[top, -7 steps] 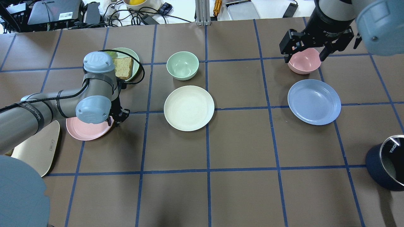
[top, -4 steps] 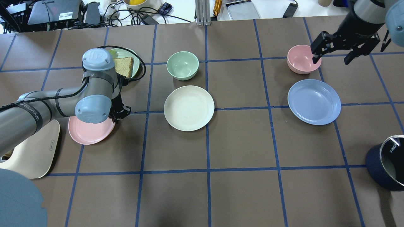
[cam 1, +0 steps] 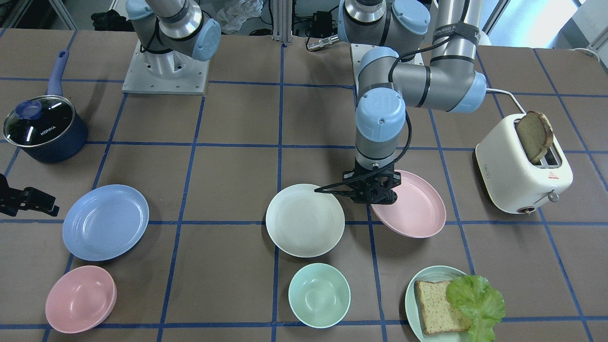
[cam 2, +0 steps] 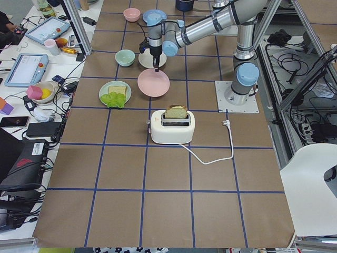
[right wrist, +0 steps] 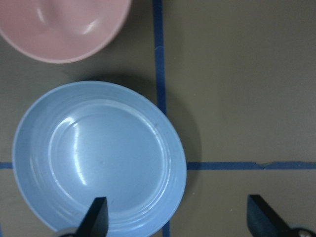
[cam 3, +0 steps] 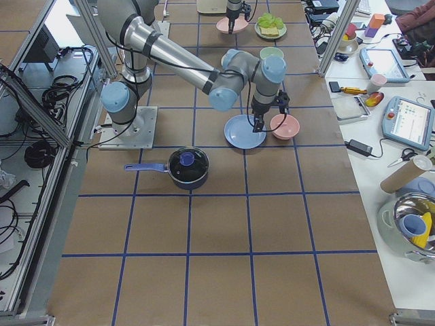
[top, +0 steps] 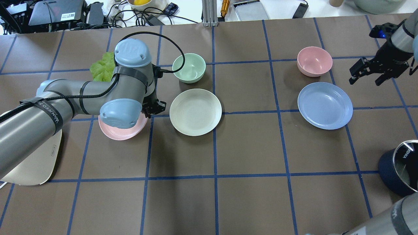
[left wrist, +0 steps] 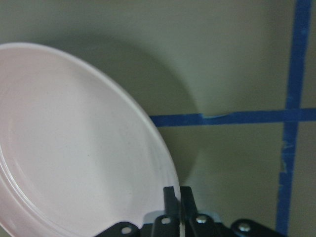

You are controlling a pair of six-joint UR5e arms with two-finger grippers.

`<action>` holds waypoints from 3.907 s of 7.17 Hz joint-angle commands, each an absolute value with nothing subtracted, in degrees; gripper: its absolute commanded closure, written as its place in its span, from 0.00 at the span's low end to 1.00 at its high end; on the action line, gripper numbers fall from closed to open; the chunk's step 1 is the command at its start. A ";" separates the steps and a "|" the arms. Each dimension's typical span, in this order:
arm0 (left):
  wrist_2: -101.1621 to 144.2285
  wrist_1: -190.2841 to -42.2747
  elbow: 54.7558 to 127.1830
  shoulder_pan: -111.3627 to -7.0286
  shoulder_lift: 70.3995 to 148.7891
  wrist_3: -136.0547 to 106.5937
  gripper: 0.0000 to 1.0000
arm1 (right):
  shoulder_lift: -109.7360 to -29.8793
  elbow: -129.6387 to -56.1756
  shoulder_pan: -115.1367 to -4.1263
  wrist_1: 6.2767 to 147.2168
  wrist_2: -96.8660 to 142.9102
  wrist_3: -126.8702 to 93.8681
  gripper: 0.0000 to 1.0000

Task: Stack three plates with pink and blue
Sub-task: 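Carry the pink plate onto the green plate while right gripper nears blue plate, then release the pink plate with left gripper while right gripper grasps blue plate, then carry the blue plate onto the pink plate with the right gripper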

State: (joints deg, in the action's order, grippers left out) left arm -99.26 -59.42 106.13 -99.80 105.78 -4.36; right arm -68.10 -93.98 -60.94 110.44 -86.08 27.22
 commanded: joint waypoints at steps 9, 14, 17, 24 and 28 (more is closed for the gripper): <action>-90.26 -66.88 88.68 -115.14 118.12 -15.82 1.00 | -63.46 -100.90 -57.83 118.92 -83.32 30.59 0.50; -89.91 -67.05 85.35 -112.42 116.20 -14.94 0.00 | -63.46 -101.60 -59.41 118.31 -84.19 31.98 1.00; -85.36 -79.83 82.89 -104.27 108.66 -8.83 0.00 | -64.76 -100.90 -59.41 118.21 -83.94 33.58 1.00; -88.33 -93.52 84.90 -92.74 93.61 -1.70 0.00 | -75.67 -101.08 -85.38 113.11 -80.86 -5.35 1.00; -88.51 -93.52 85.69 -92.20 92.64 -2.11 0.00 | -69.29 -97.74 -101.04 121.87 -79.89 -32.12 1.00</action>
State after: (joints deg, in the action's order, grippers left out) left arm -88.46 -93.52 85.52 -92.34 92.97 -2.08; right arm -72.06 -98.64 -96.41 118.49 -80.17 -25.03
